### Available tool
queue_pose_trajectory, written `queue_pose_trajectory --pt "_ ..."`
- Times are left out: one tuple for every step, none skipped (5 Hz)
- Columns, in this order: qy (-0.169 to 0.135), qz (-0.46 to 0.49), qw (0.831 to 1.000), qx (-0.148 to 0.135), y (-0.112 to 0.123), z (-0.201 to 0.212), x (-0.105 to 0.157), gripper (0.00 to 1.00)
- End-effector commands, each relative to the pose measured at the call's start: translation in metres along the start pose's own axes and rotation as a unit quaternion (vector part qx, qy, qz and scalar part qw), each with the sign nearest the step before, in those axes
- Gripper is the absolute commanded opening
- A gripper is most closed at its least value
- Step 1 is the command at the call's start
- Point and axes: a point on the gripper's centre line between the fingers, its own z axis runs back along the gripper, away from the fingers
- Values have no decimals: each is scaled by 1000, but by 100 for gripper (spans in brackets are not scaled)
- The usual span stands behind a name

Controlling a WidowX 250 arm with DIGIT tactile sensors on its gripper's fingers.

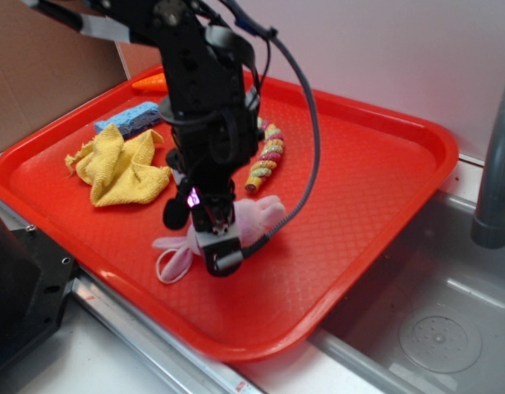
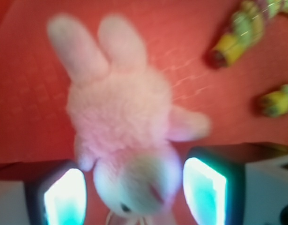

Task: Grab the pink bunny.

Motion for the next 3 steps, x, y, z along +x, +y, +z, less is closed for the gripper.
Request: queue_pose_trajectory --pt "-6 18 1000 0 -3 -1 -2 0" --pt "1 22 1000 2 -3 -6 -2 0" --pt "7 33 999 -4 0 -3 0 0"
